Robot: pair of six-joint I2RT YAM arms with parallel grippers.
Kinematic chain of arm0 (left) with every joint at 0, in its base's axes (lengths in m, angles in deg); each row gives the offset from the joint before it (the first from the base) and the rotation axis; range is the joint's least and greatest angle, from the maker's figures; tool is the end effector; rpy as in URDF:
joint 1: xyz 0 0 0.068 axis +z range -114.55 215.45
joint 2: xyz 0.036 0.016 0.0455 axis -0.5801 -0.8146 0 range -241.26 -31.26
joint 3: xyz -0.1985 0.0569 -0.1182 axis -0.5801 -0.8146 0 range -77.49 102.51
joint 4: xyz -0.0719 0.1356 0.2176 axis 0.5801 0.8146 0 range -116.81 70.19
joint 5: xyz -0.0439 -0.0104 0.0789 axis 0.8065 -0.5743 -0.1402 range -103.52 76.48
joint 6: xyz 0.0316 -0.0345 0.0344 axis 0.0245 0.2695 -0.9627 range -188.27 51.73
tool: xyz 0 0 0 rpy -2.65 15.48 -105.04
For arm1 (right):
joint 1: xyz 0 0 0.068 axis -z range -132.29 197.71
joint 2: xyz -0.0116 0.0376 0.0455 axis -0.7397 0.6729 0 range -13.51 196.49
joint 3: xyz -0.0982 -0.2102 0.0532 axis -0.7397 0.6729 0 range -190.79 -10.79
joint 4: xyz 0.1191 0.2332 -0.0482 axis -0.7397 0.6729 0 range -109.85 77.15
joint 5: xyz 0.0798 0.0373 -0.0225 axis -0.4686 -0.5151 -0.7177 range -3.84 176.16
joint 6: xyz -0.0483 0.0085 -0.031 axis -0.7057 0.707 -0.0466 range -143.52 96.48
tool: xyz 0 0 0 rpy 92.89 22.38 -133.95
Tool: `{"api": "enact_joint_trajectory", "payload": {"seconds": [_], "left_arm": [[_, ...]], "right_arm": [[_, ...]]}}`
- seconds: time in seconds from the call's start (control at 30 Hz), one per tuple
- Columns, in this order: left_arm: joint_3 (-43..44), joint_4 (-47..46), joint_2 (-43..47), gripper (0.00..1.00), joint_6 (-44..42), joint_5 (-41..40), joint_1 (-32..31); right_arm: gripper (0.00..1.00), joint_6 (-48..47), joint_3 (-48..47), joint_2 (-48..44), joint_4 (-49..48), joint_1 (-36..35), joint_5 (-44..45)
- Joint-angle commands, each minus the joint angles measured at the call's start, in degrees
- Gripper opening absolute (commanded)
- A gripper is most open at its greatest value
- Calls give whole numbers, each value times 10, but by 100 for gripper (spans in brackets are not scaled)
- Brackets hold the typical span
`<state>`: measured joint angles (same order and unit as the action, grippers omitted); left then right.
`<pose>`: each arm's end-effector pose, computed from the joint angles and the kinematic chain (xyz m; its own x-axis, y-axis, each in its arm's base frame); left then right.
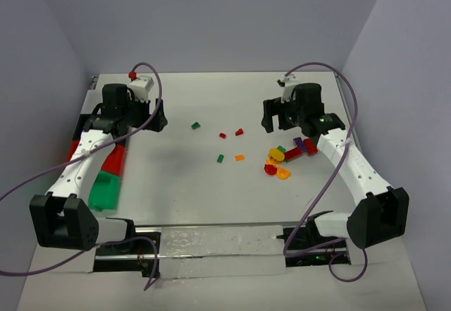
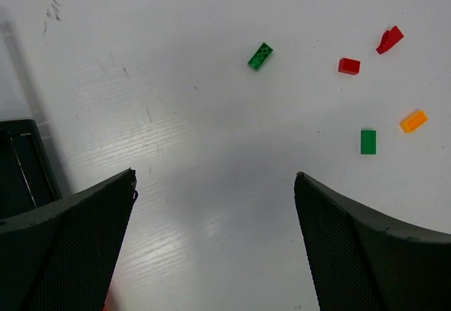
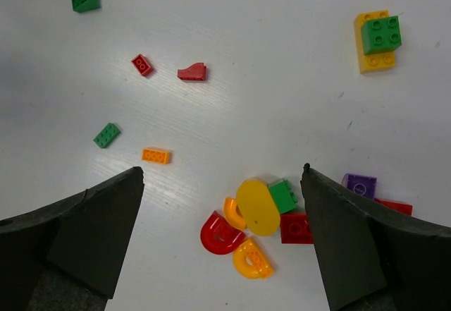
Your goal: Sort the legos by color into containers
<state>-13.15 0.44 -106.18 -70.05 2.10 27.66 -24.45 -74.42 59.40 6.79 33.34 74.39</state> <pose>0.3034 -0.0530 0.2765 -0.5968 0.1120 -0.7946 0.3601 0.9223 -0.1405 0.2908 0.0832 0.2829 -0.5615 -0.1602 -0.8118 -0.4121 0.9049 0.1065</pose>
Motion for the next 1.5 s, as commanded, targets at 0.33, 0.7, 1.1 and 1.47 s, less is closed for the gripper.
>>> {"api": "enact_joint_trajectory", "payload": {"seconds": [0.33,0.7,1.1,1.47], "left_arm": [[141,26,-96,99,-29,-1,-26],[326,95,-339,98,-64,4,-98],[396,90,-482,71,-88,-14,-136],[399,91,-523,58,-101,-12,-151]], "right_arm": [[100,-22,-31,15,20,2,15],[100,-38,-39,51,64,13,-11],[100,-40,-71,84,88,22,-26],[100,-44,-82,100,98,33,-41]]}}
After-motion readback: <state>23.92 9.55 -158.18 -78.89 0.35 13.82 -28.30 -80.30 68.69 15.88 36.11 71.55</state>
